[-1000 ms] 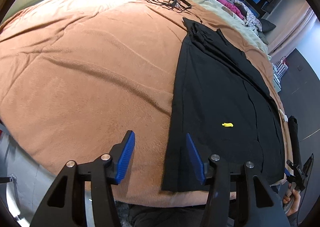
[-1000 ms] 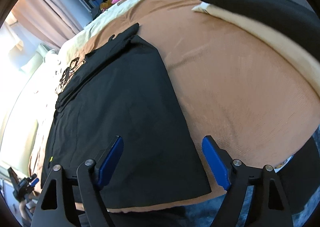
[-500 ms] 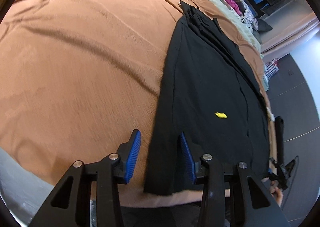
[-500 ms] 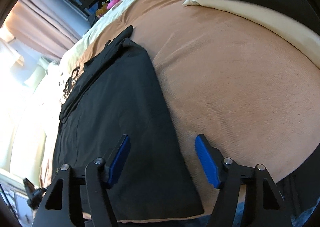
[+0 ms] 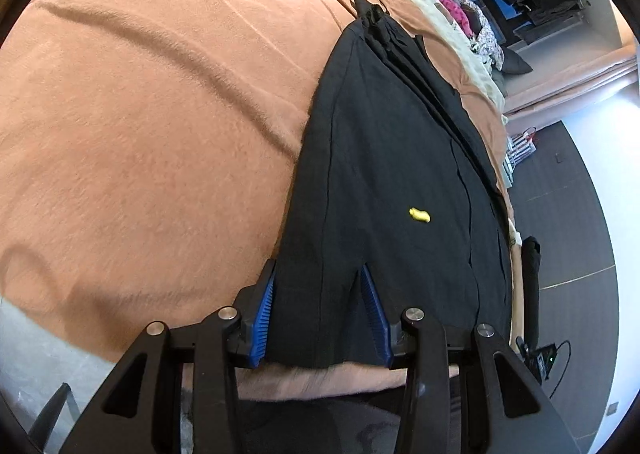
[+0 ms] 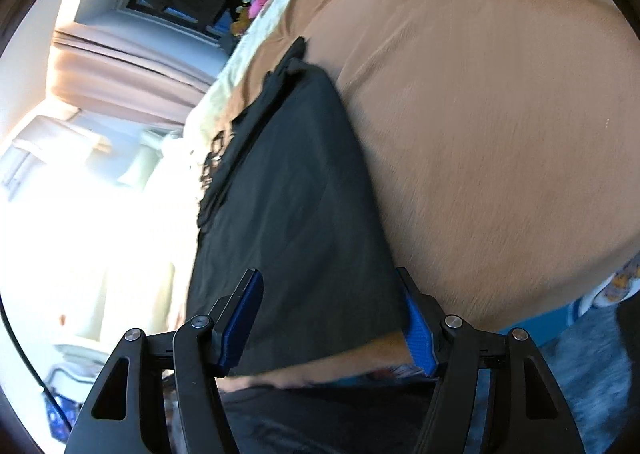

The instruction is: Fold large clothes

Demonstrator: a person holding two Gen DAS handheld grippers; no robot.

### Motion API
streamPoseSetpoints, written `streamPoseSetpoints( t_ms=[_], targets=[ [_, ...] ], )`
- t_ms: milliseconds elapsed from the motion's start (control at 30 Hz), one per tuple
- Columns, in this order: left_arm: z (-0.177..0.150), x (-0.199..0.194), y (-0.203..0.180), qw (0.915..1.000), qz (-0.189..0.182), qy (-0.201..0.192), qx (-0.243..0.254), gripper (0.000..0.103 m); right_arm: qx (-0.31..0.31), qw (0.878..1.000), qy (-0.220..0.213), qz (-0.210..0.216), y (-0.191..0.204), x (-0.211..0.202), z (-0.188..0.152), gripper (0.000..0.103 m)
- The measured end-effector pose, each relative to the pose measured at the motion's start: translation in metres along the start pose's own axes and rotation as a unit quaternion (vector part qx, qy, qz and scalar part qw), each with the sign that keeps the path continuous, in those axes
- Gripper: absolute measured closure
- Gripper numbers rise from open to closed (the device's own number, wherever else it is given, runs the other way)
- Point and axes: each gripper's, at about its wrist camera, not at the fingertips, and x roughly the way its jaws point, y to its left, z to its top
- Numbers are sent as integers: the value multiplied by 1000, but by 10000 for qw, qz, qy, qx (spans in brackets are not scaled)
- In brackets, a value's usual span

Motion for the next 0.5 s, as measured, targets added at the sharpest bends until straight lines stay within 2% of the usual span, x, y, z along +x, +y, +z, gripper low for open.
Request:
streamPoseSetpoints(
  t_ms=[167, 233, 267, 300, 333, 400, 500],
  targets=[
    [0, 8, -13, 9995, 255, -82, 185, 61, 163, 9996, -243, 9, 3, 8, -3, 36],
    [-1, 10, -18, 9989, 396, -107, 244, 66, 174, 9993, -333, -3, 7, 14, 2, 41],
    [-1, 11, -20, 9978, 587, -82, 284, 79, 188, 9992, -365, -21, 8, 18, 5, 50],
    [-1, 10, -19, 9978, 617, -63, 253, 82, 235, 9991, -362, -59, 7, 22, 8, 61],
    [0, 9, -18, 9982, 574, -77, 175, 84, 304, 9989, -338, -106, 6, 27, 11, 67],
    [2, 2, -14, 9988, 438, -199, 8, 91, 410, 9985, -317, -177, 3, 36, 17, 94],
    [2, -12, -14, 9986, 250, -464, -45, 96, 429, 9981, -328, -309, 6, 39, 20, 99]
  ],
)
